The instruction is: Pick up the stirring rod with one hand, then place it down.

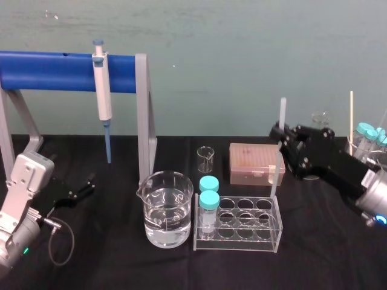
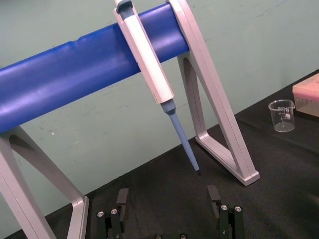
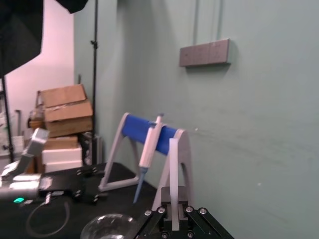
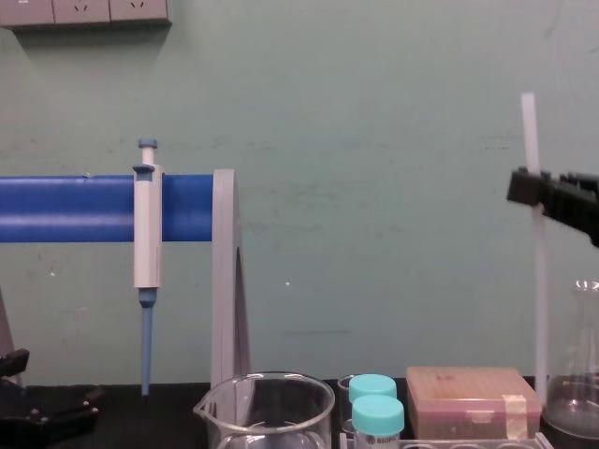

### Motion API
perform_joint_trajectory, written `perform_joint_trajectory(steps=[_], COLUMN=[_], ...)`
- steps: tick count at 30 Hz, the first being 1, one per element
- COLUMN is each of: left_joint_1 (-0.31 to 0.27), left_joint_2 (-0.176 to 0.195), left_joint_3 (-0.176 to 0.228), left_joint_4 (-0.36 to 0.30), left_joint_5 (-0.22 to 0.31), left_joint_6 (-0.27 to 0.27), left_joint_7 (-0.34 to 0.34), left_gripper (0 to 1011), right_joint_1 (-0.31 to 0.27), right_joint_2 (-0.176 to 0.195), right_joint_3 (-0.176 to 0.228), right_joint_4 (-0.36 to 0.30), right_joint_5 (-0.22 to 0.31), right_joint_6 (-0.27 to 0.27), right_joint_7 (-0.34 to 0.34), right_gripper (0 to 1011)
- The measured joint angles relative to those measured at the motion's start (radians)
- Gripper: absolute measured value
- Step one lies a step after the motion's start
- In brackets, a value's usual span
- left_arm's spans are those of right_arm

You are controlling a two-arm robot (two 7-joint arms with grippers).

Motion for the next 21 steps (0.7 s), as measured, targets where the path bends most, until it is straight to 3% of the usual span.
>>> perform_joint_trajectory(steps=[7, 13, 21], left_joint_1=[0.0, 0.0, 0.0], left_joint_2=[0.0, 0.0, 0.0], left_joint_3=[0.0, 0.0, 0.0], left_joint_4=[0.0, 0.0, 0.0], left_joint_5=[0.0, 0.0, 0.0], left_joint_6=[0.0, 0.0, 0.0], left_joint_7=[0.0, 0.0, 0.0], left_gripper=[1000, 1000, 1000], right_joint_1=[-0.029, -0.022, 0.001], right_joint_2=[0.032, 0.026, 0.014], right_joint_3=[-0.019, -0.035, -0.058], right_joint_4=[0.03, 0.072, 0.116], right_joint_5=[0.045, 0.069, 0.06], right_joint_6=[-0.02, -0.055, -0.089], right_joint_7=[0.062, 0.1, 0.115], right_gripper=[66, 66, 66])
